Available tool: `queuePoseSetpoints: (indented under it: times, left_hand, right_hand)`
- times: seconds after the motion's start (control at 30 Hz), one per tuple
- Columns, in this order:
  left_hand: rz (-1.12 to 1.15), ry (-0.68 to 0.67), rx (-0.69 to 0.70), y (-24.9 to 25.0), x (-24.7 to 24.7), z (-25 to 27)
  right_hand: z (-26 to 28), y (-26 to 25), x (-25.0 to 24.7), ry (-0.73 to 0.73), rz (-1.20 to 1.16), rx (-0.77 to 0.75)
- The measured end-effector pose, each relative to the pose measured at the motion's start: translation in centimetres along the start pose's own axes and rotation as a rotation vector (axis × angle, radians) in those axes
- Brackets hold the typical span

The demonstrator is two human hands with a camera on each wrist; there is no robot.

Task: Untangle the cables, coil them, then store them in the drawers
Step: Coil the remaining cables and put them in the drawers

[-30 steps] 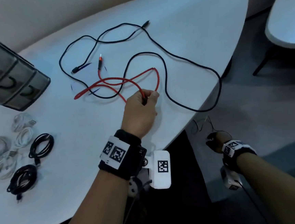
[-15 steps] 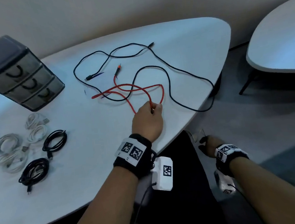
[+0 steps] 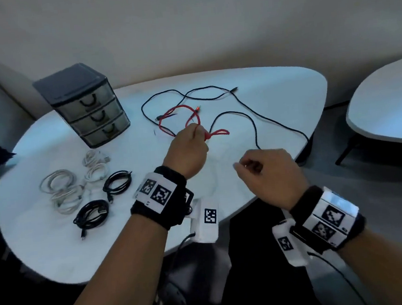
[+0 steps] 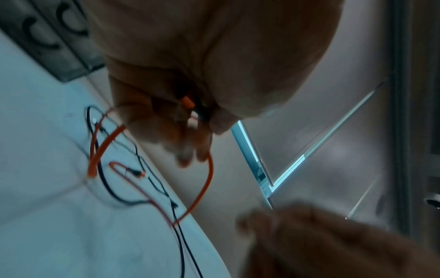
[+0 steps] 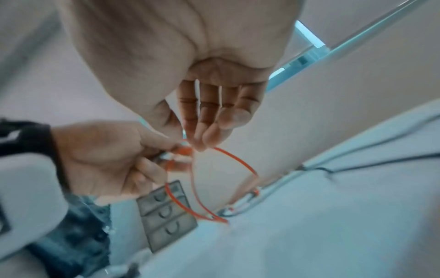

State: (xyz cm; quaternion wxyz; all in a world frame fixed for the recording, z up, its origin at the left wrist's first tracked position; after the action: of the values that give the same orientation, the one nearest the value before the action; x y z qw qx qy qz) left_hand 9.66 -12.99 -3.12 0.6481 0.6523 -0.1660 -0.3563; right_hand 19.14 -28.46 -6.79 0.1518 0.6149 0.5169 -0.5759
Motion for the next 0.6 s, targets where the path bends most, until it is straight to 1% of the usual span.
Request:
queuePoseSetpoints:
  times: [0.03, 0.1, 0.13, 0.2, 0.23, 0.3, 0.37, 0.43, 0.47, 0.5, 0.53, 0.57, 0.6]
  left_hand:
    - [-0.046, -0.016, 0.02, 0.1, -0.8, 0.6]
    - [-0.106, -0.029, 0.077, 0.5, -2.5, 1.8]
    - [-0.114, -0.026, 0.108, 0.8, -3.4, 2.3]
    - [-0.067, -0.004, 0.144, 1.5, -5.5, 3.3]
    - [0.001, 0.008, 0.148, 2.0, -6.5, 3.8]
    - [0.239, 0.02, 0.139, 3.1, -8.2, 4.8]
    - [0.557, 0.024, 0.138, 4.5, -9.7, 5.9]
    - [0.92, -0.01, 0.165, 5.7, -11.3, 6.3]
    - [1.089, -0.034, 0.195, 6.1, -12.1, 6.2]
    - [1.207, -0.052, 0.235, 6.2, -12.8, 5.9]
    - [1.244, -0.041, 0.278, 6.1, -13.4, 5.5]
    - [1.211, 0.005, 0.312, 5.7, -13.8, 5.0]
    - [1.127, 0.073, 0.335, 5.2, -14.0, 4.5]
  right_hand:
    - [-1.2, -1.6, -0.3, 0.044, -0.039, -0.053]
    - [-3.3, -4.7, -0.2, 0.108, -0.032, -0.207]
    - [-4.4, -5.9, 0.0, 0.107, -0.028, -0.27]
    - [-6.3, -7.8, 0.5, 0.033, -0.105, -0.337]
    - [-7.1, -8.5, 0.6, -0.006, -0.158, -0.339]
    - [-8.7, -9.4, 0.7, -0.045, -0.255, -0.304]
    - [-9.4, -10.1, 0.9, -0.06, -0.366, -0.265]
    - [-9.0, -10.9, 1.5, -0.112, -0.474, -0.215]
    - [-8.3, -11.5, 1.7, -0.164, -0.524, -0.194]
    - [-7.3, -12.3, 1.8, -0.239, -0.57, -0.184]
    - [-6.2, -13.1, 1.8, -0.326, -0.596, -0.19]
    - [-5.0, -13.8, 1.6, -0.402, -0.581, -0.221]
    - [-4.0, -14.3, 1.2, -0.452, -0.527, -0.27]
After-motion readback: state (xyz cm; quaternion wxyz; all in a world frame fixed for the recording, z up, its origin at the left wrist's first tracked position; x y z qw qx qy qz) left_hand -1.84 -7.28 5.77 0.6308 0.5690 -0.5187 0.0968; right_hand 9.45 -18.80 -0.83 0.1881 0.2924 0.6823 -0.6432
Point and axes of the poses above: each hand's wrist, its own z-axis away from the middle knuckle, its own x-axis out of the palm, y = z × x, the point moved 1 cm from there along -z, towards the middle knuckle, and after that the axes turned 14 degrees about z, right-handed, at the moved point
